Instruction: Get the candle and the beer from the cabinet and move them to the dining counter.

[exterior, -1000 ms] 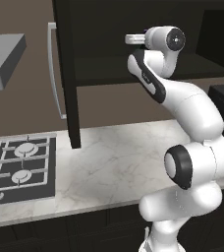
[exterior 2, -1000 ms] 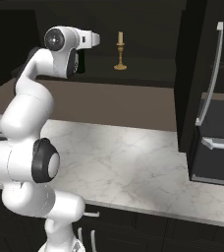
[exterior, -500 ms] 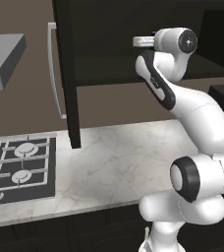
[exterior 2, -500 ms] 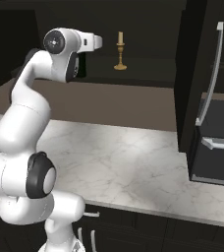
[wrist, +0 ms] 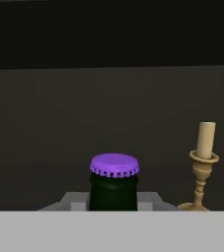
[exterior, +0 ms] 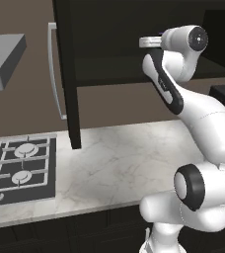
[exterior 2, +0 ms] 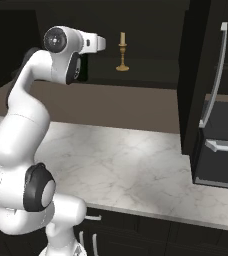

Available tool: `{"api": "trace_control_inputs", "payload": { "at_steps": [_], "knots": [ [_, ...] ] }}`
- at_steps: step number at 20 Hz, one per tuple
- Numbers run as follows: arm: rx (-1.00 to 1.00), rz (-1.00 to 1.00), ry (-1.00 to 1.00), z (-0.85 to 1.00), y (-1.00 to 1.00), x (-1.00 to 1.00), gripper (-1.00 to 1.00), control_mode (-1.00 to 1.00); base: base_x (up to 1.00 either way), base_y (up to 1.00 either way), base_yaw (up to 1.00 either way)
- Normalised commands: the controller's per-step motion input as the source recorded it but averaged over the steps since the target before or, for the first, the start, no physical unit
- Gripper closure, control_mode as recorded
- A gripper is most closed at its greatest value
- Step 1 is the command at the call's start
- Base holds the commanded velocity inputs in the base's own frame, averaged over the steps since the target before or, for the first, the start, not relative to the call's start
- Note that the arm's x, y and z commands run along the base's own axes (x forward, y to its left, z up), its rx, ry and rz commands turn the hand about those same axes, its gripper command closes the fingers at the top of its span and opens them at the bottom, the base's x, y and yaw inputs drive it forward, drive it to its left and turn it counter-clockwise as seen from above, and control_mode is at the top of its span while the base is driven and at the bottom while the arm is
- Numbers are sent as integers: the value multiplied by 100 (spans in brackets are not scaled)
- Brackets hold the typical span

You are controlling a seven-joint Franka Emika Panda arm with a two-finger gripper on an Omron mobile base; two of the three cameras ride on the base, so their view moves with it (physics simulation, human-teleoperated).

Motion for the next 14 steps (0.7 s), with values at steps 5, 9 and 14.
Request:
{"api": "trace_control_inputs", "payload": {
  "at_steps": [5, 9, 14],
  "knots": [
    [0, 0, 0, 0, -9, -18, 100, -100, 0, 0, 0],
    [0, 0, 0, 0, -5, -14, 100, -100, 0, 0, 0],
    [0, 0, 2, 3, 0, -13, 100, -100, 0, 0, 0]
  ]
}}
